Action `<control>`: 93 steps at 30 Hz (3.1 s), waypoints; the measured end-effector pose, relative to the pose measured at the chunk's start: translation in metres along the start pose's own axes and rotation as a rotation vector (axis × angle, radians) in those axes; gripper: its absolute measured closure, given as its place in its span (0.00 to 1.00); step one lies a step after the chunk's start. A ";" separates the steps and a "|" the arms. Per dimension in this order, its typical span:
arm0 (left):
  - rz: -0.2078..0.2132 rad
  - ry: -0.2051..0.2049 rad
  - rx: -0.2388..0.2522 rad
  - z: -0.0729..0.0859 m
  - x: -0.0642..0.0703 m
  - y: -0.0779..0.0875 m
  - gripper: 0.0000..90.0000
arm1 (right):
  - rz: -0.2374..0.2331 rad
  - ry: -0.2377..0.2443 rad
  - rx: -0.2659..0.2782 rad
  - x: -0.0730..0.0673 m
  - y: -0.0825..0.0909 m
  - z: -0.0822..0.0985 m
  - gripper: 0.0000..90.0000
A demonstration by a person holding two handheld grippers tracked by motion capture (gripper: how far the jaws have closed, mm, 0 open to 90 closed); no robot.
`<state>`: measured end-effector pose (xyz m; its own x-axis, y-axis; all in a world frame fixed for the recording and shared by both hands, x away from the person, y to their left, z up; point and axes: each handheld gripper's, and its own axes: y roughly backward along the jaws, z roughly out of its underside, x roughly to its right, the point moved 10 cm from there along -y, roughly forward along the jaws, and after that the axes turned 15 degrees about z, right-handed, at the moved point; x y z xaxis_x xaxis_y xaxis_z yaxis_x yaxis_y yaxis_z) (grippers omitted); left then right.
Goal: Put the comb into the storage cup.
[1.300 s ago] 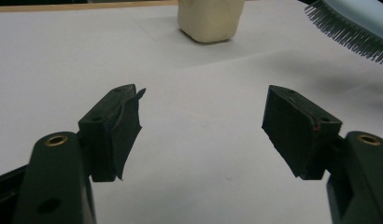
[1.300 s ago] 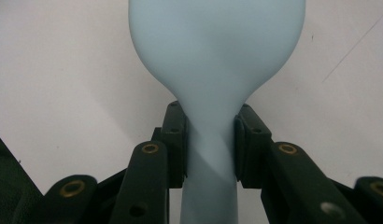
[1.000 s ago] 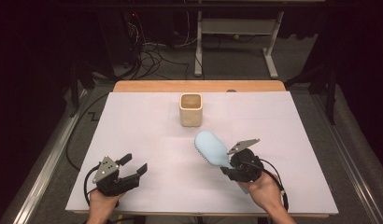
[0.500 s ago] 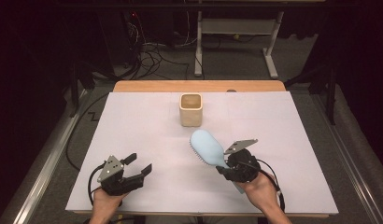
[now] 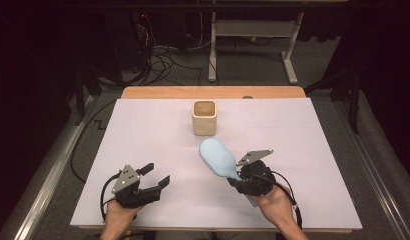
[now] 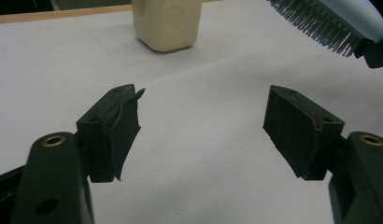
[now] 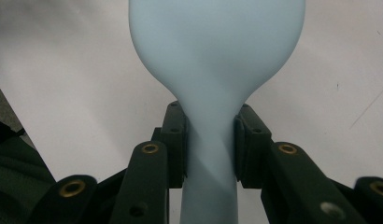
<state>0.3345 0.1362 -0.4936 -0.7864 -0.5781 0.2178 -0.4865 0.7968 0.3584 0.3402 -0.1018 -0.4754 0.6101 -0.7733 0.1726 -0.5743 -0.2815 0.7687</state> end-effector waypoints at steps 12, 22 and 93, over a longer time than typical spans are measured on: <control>0.042 -0.013 -0.017 -0.005 0.012 -0.015 0.29 | -0.002 0.004 0.010 -0.002 0.000 -0.001 0.78; 0.088 -0.020 -0.024 -0.011 0.023 -0.028 0.29 | -0.004 0.004 0.014 -0.004 -0.001 0.000 0.78; 0.316 0.097 -0.060 -0.042 0.073 -0.107 0.21 | -0.029 0.025 0.064 -0.016 -0.005 -0.004 0.78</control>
<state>0.3449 0.0011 -0.4777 -0.8535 -0.3202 0.4110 -0.1989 0.9294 0.3110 0.3358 -0.0855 -0.4796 0.6400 -0.7500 0.1668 -0.5894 -0.3399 0.7329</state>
